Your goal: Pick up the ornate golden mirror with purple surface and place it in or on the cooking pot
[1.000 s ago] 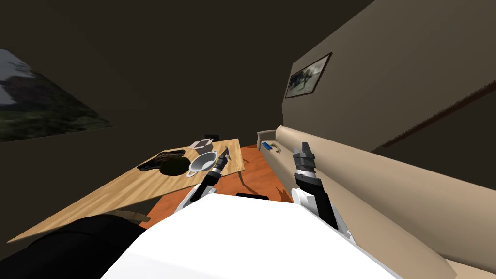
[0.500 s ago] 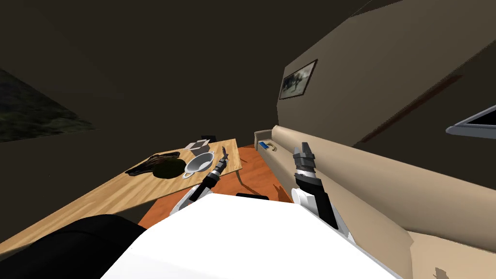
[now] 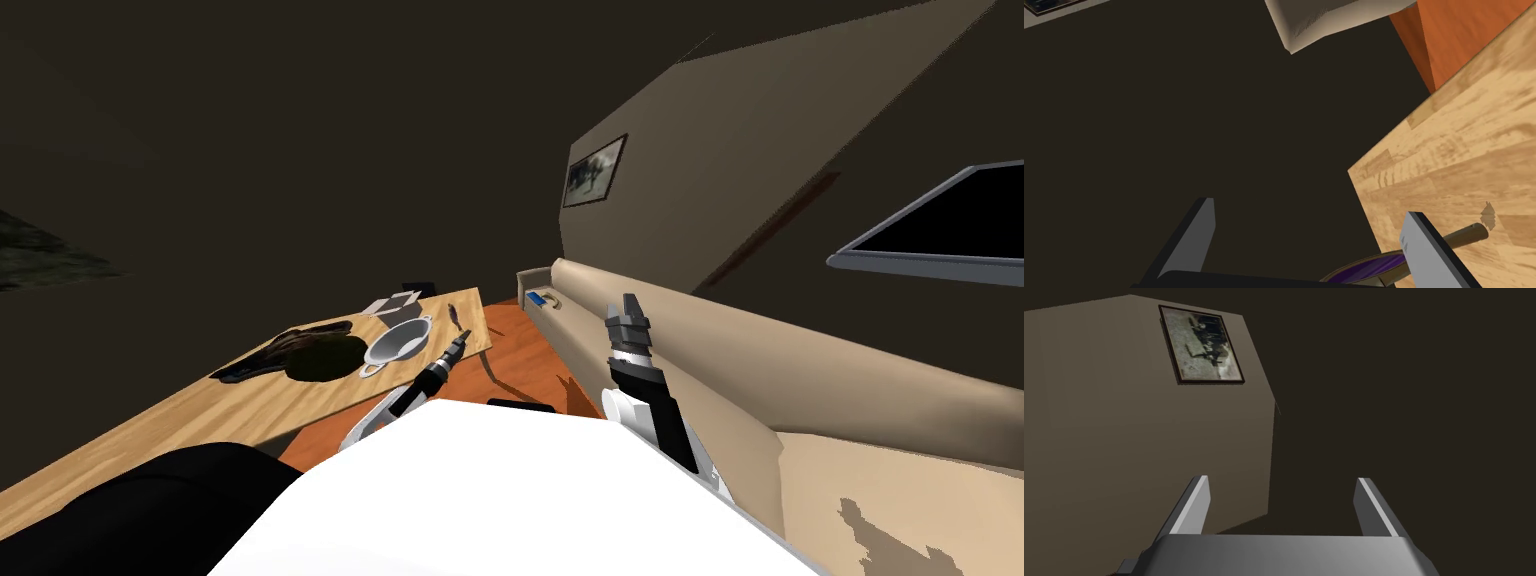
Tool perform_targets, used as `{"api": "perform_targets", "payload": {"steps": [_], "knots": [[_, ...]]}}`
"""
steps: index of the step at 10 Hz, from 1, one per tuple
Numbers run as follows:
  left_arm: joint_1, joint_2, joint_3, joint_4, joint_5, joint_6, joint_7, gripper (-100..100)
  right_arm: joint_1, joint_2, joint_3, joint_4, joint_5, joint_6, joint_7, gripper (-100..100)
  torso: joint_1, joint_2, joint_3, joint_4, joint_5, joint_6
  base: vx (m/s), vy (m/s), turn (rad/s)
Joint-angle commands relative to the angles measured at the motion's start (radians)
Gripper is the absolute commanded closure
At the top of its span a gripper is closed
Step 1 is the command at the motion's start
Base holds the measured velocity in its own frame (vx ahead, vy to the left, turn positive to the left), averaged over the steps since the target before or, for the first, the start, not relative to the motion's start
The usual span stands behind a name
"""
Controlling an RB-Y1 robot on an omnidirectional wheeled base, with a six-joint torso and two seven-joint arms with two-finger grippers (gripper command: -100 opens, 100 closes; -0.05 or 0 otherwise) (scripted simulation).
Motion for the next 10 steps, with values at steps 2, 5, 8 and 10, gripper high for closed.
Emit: {"api": "perform_targets", "payload": {"steps": [2, 5, 8, 10], "knots": [[0.0, 0.069, -0.008, 0.035, 0.017, 0.046, -0.001, -100, 0.0, 0.0, 0.0, 0.0, 0.0, 0.0, 0.0, 0, 0.001, -0.001, 0.0, 0.0, 0.0, -0.001, 0.001, -0.035, -0.069], [-0.003, 0.143, -0.023, 0.086, 0.038, 0.092, -0.009, -100, 0.0, 0.0, 0.0, 0.0, 0.0, 0.0, 0.0, 0, 0.001, -0.001, -0.001, 0.0, 0.0, -0.001, 0.012, -0.041, -0.104], [-0.013, 0.233, -0.038, 0.142, 0.062, 0.133, -0.02, -100, 0.0, 0.0, 0.0, 0.0, 0.0, 0.0, 0.0, 0, 0.001, -0.003, -0.002, -0.001, 0.0, -0.001, 0.033, -0.04, -0.093], [-0.019, 0.276, -0.046, 0.171, 0.074, 0.151, -0.027, -100, 0.0, 0.0, 0.0, 0.0, 0.0, 0.0, 0.0, 0, 0.002, -0.003, -0.002, -0.001, 0.0, -0.001, 0.034, -0.019, -0.049]]}}
